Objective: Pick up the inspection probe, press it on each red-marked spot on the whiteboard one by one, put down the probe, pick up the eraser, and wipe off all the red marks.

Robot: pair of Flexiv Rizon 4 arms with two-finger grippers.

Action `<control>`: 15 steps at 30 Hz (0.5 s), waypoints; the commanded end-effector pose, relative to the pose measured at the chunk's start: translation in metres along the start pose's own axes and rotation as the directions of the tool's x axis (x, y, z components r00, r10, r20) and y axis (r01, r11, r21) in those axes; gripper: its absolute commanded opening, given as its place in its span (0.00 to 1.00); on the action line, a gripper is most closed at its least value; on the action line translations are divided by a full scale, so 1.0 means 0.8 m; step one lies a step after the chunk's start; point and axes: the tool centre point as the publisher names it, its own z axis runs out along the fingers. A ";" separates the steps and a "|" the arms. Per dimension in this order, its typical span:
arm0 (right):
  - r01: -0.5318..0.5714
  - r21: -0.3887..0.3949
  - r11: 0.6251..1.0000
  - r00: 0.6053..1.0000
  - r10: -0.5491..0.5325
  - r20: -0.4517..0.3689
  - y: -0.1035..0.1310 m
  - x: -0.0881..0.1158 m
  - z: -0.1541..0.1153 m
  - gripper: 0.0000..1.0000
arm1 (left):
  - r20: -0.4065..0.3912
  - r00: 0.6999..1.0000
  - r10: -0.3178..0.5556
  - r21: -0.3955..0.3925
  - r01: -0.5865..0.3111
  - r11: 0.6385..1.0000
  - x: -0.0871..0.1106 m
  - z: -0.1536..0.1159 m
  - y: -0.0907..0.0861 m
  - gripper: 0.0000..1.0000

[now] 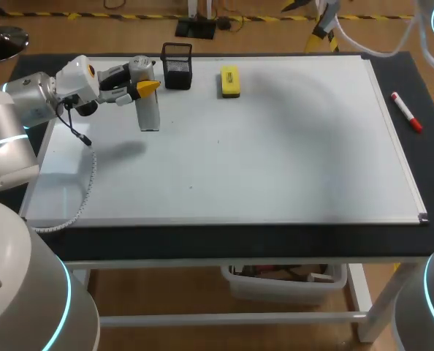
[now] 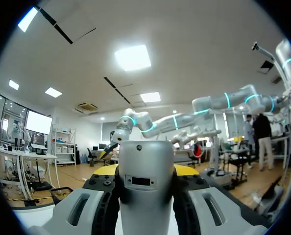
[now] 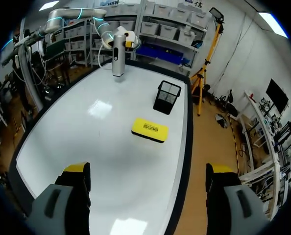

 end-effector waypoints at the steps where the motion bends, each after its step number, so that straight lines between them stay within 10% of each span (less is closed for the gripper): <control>1: -0.003 -0.037 0.999 0.997 0.000 -0.081 -0.009 -0.013 0.001 1.00 | 0.004 1.000 0.003 0.002 -0.003 1.000 0.001 0.001 -0.001 0.00; 15: -0.003 -0.037 0.999 0.997 0.000 -0.081 -0.009 -0.013 0.001 1.00 | -0.040 0.999 0.018 0.009 -0.018 1.000 -0.015 0.009 -0.017 0.00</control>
